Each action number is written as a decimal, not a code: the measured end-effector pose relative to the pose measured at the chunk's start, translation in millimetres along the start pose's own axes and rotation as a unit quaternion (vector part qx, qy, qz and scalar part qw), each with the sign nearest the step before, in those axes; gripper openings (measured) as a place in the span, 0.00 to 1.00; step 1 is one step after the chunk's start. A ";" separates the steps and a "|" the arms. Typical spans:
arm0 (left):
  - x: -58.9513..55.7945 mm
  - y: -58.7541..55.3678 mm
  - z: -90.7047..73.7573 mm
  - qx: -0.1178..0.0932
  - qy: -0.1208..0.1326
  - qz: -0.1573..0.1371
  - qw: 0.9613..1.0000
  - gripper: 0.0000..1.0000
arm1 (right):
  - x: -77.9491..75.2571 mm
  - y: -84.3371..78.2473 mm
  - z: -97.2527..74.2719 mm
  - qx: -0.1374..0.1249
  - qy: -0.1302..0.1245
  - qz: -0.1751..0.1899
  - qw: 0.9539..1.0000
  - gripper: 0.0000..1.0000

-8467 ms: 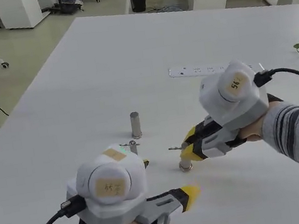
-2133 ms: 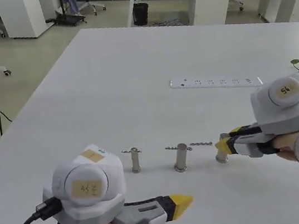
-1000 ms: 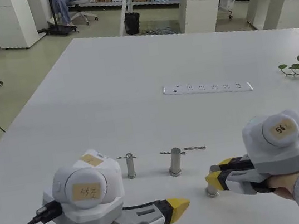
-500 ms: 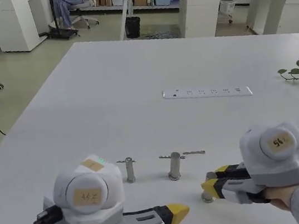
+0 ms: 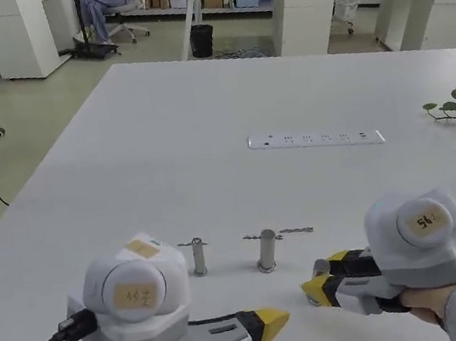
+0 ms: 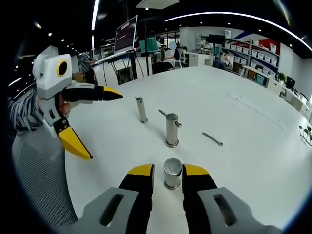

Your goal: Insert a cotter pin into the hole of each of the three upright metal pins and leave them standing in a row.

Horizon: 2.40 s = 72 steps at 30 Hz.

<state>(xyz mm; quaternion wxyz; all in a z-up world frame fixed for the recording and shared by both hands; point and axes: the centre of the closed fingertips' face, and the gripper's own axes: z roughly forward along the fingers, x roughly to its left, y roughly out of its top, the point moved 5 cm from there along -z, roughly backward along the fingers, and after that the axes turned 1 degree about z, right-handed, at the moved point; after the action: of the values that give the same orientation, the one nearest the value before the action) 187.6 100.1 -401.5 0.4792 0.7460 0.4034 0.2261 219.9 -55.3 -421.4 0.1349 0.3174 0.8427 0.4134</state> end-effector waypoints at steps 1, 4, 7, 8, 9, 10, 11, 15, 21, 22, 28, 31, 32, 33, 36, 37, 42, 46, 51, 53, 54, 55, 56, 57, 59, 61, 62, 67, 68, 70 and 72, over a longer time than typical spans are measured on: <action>0.0 0.0 0.0 0.000 0.000 0.000 1.000 0.98 | 0.4 3.0 -1.5 -0.002 0.003 -0.001 1.000 0.20; 0.1 -0.4 0.0 0.002 0.000 0.001 1.000 0.98 | -1.1 11.8 -5.7 -0.010 0.009 -0.001 1.000 0.22; 0.2 -0.3 0.1 0.002 0.000 0.001 1.000 0.98 | -5.6 25.0 -11.4 -0.023 0.013 0.004 1.000 0.23; 0.2 -0.4 0.1 0.002 0.000 0.002 1.000 0.98 | -7.2 28.2 -12.7 -0.026 0.013 0.007 1.000 0.23; 0.2 -0.3 0.0 0.002 0.000 0.002 1.000 0.98 | -9.5 31.4 -13.8 -0.029 0.013 0.010 0.999 0.23; 0.2 0.0 -0.1 0.001 0.000 0.002 1.000 0.98 | -13.2 36.3 -14.9 -0.035 0.013 0.015 0.999 0.23; 0.3 0.1 -0.1 0.001 0.000 0.002 1.000 0.98 | -15.7 39.1 -15.5 -0.036 0.014 0.017 0.999 0.23; -0.3 0.8 -0.5 0.000 -0.001 0.003 1.000 0.98 | -31.1 52.4 -15.3 -0.039 0.006 0.008 0.999 0.21; -0.2 1.9 -0.5 -0.003 -0.002 0.002 1.000 0.98 | -51.4 56.9 -4.3 0.004 0.013 -0.038 0.999 0.20; -0.4 2.0 -0.5 -0.004 -0.003 0.002 1.000 0.98 | -52.0 56.6 -3.1 0.008 0.017 -0.044 0.999 0.20; -3.0 2.2 0.1 -0.003 -0.006 0.004 1.000 0.98 | -63.8 50.0 17.3 0.050 0.036 -0.073 0.995 0.19; -6.3 2.1 0.8 -0.002 -0.013 0.005 1.000 0.97 | -68.9 46.5 27.4 0.072 0.047 -0.085 0.993 0.18; -6.9 2.2 1.0 -0.002 -0.014 0.006 1.000 0.97 | -70.5 45.0 30.3 0.081 0.048 -0.086 0.992 0.16; -7.2 2.3 1.0 -0.002 -0.016 0.008 1.000 0.97 | -73.2 44.6 33.1 0.085 0.044 -0.087 0.992 0.16; -6.9 2.2 1.0 -0.002 -0.016 0.008 1.000 0.97 | -80.3 40.5 43.1 0.107 0.049 -0.098 0.988 0.15; -6.8 2.2 0.9 -0.002 -0.016 0.007 1.000 0.97 | -81.4 40.0 45.3 0.110 0.051 -0.099 0.988 0.15; -6.4 1.0 1.1 -0.001 -0.018 0.003 1.000 0.97 | -83.1 37.2 57.8 0.131 0.066 -0.107 0.983 0.14; -8.4 0.2 1.8 0.001 -0.023 0.003 1.000 0.96 | -86.5 35.1 66.2 0.153 0.071 -0.120 0.978 0.10; -9.3 -0.8 2.1 0.003 -0.025 0.004 1.000 0.96 | -96.5 32.2 75.7 0.179 0.081 -0.133 0.972 0.07; -8.8 -1.2 1.8 0.005 -0.025 0.003 1.000 0.96 | -97.4 33.1 76.7 0.186 0.081 -0.141 0.969 0.06; -8.4 -1.4 1.8 0.005 -0.024 0.002 1.000 0.96 | -97.6 33.2 77.0 0.190 0.082 -0.144 0.968 0.06; -8.1 -1.7 1.7 0.005 -0.024 0.002 1.000 0.95 | -97.4 33.2 76.9 0.193 0.082 -0.145 0.967 0.06; -8.1 -1.8 1.8 0.005 -0.025 0.001 1.000 0.95 | -97.6 33.2 77.6 0.197 0.082 -0.147 0.966 0.06; -8.2 -1.7 1.9 0.005 -0.025 0.001 1.000 0.95 | -98.6 31.9 77.2 0.201 0.086 -0.150 0.964 0.05; -8.6 -1.6 1.9 0.005 -0.026 0.001 1.000 0.95 | -99.1 31.6 77.8 0.207 0.086 -0.155 0.962 0.02; -8.6 -1.8 1.7 0.005 -0.026 0.002 1.000 0.95 | -97.9 28.9 77.7 0.220 0.085 -0.169 0.957 0.01; -8.3 -2.0 1.6 0.006 -0.026 0.001 1.000 0.94 | -97.2 30.7 78.1 0.213 0.085 -0.176 0.957 0.01; -7.3 -1.4 1.2 0.004 -0.024 0.000 1.000 0.94 | -93.9 29.7 76.9 0.222 0.084 -0.200 0.951 0.00; -7.7 -1.4 1.4 0.004 -0.025 0.001 1.000 0.94 | -95.7 29.7 77.0 0.223 0.083 -0.210 0.948 0.00; -8.3 -1.7 1.6 0.006 -0.026 0.001 1.000 0.93 | -93.2 29.8 76.4 0.225 0.082 -0.216 0.947 0.00; -8.3 -1.6 1.7 0.006 -0.026 0.001 1.000 0.93 | -91.7 29.8 75.8 0.228 0.083 -0.216 0.946 0.00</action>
<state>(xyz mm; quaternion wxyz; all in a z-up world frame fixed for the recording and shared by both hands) 183.4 92.7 -403.3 0.4853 0.7548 0.3911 0.2045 339.6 -54.6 -448.4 0.0745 0.1143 0.9710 0.1962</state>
